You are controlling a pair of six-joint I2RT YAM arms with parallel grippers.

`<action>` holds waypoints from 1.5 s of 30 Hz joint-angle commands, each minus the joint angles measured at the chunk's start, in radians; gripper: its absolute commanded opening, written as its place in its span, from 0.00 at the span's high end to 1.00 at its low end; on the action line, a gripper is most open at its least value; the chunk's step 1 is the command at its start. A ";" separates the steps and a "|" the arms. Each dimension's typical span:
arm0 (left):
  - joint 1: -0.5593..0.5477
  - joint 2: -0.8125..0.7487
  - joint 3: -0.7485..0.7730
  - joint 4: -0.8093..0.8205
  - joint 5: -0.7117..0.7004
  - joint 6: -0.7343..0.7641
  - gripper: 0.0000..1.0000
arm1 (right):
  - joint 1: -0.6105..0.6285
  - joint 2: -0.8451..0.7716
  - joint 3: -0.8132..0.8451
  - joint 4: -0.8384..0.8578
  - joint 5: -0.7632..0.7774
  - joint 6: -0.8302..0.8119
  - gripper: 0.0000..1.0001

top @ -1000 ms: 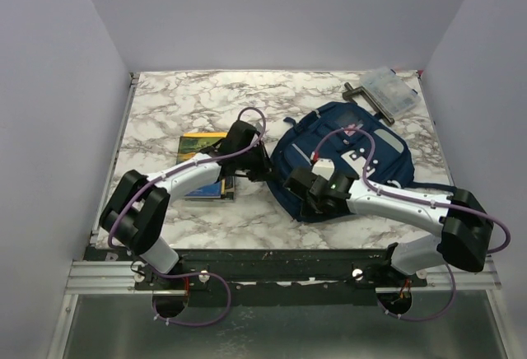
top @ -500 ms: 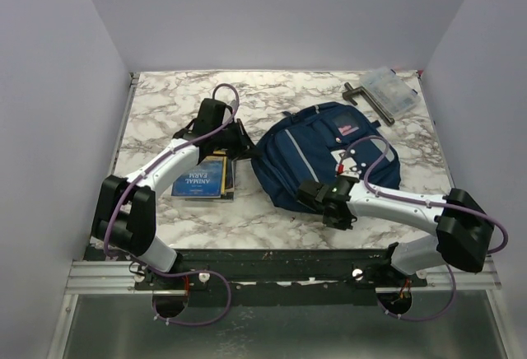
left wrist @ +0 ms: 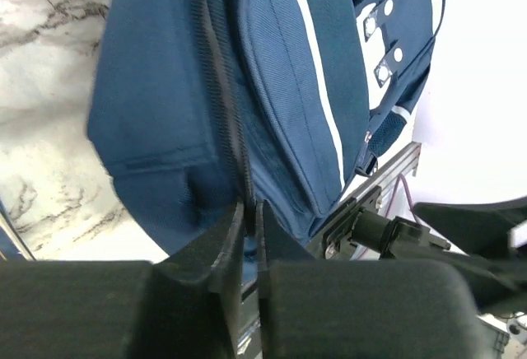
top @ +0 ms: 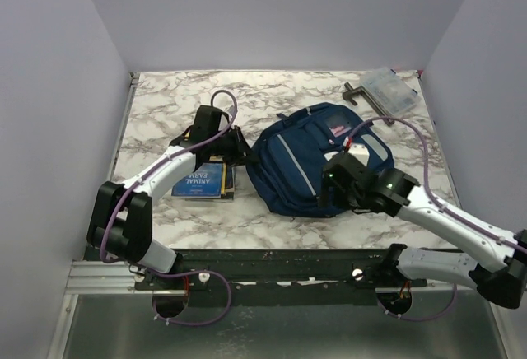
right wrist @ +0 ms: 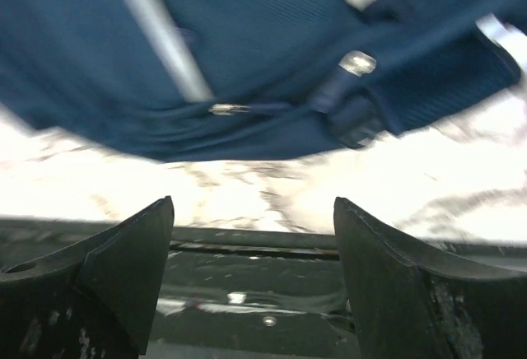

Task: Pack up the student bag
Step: Unzip the student bag at the center of the board.

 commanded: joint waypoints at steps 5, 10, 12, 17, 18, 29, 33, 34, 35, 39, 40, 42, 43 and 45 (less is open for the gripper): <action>-0.072 -0.065 -0.052 0.103 0.059 0.018 0.61 | 0.010 0.041 0.068 0.436 -0.333 -0.409 0.16; -0.053 -0.142 -0.057 0.030 0.008 0.084 0.49 | 0.013 0.169 0.061 0.604 -0.345 -0.458 0.14; -0.037 -0.194 -0.051 -0.025 -0.050 0.124 0.49 | 0.033 0.222 0.074 0.606 -0.299 -0.485 0.15; 0.024 -0.356 -0.072 -0.143 -0.236 0.190 0.44 | 0.073 0.345 0.121 0.603 -0.190 -0.528 0.27; 0.035 -0.395 -0.081 -0.162 -0.272 0.196 0.43 | 0.075 0.362 0.129 0.609 -0.179 -0.527 0.31; 0.188 -0.578 -0.244 -0.262 -0.508 0.157 0.22 | 0.076 0.584 0.213 0.657 0.010 -0.476 0.40; 0.310 -0.561 -0.287 -0.255 -0.454 0.091 0.21 | 0.076 0.617 0.186 0.606 0.204 -0.447 0.50; 0.337 -0.563 -0.303 -0.246 -0.434 0.063 0.21 | 0.076 0.612 0.175 0.596 0.234 -0.440 0.53; 0.357 -0.567 -0.321 -0.235 -0.408 0.038 0.21 | 0.076 0.599 0.165 0.591 0.254 -0.436 0.55; 0.432 -0.617 -0.385 -0.237 -0.411 -0.084 0.20 | 0.076 0.514 0.139 0.565 0.283 -0.424 0.72; 0.434 -0.642 -0.397 -0.245 -0.433 -0.104 0.20 | 0.077 0.488 0.135 0.566 0.283 -0.425 0.84; 0.434 -0.689 -0.418 -0.275 -0.468 -0.166 0.19 | 0.076 0.453 0.135 0.554 0.271 -0.433 0.99; 0.434 -0.713 -0.430 -0.289 -0.472 -0.200 0.19 | 0.076 0.442 0.140 0.547 0.260 -0.440 0.99; 0.434 -0.750 -0.462 -0.298 -0.447 -0.261 0.19 | 0.076 0.426 0.154 0.533 0.215 -0.458 0.99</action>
